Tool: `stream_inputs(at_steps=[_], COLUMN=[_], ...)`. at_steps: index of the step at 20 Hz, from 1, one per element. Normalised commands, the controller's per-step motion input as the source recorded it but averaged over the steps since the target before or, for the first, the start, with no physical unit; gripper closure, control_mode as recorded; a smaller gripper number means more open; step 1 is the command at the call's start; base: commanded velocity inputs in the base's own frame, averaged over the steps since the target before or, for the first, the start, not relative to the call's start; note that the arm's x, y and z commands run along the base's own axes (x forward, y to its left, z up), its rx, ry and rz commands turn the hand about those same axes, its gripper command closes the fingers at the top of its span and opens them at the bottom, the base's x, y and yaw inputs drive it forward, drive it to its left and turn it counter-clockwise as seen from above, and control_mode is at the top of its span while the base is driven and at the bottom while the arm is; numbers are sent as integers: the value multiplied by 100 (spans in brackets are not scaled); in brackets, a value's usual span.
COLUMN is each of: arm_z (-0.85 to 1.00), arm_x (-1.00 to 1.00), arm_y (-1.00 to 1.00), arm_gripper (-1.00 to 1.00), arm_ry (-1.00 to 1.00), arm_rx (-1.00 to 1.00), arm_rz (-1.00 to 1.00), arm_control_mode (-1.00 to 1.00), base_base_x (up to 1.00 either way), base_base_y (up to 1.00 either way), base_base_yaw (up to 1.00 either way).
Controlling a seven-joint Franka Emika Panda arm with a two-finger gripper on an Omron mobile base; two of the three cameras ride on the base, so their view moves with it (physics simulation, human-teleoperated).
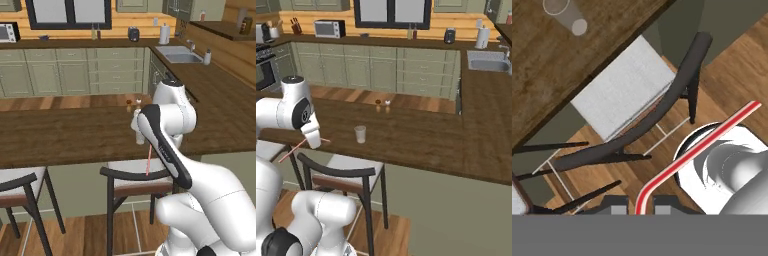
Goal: Take a straw from the drawer in front and place it inside the glass cup on the dining counter.
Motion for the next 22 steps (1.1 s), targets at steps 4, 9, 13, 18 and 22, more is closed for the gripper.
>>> stream_inputs(at_steps=[4,9,13,18,22], arm_z=[0,0,33,64,55], arm_x=[0,0,46,36,49], arm_y=[0,0,0,0,0], arm_gripper=[100,100,100,100,100], arm_ry=[0,0,-2,-19,-17], arm_rx=[0,0,-7,-28,-33], arm_rz=[0,0,-16,-20,-21], arm_control_mode=[100,100,-100,-100,-100], base_base_x=[99,96,19,0,0], base_base_y=[-14,-2,0,0,0], base_base_yaw=[-11,-21,-5,0,0])
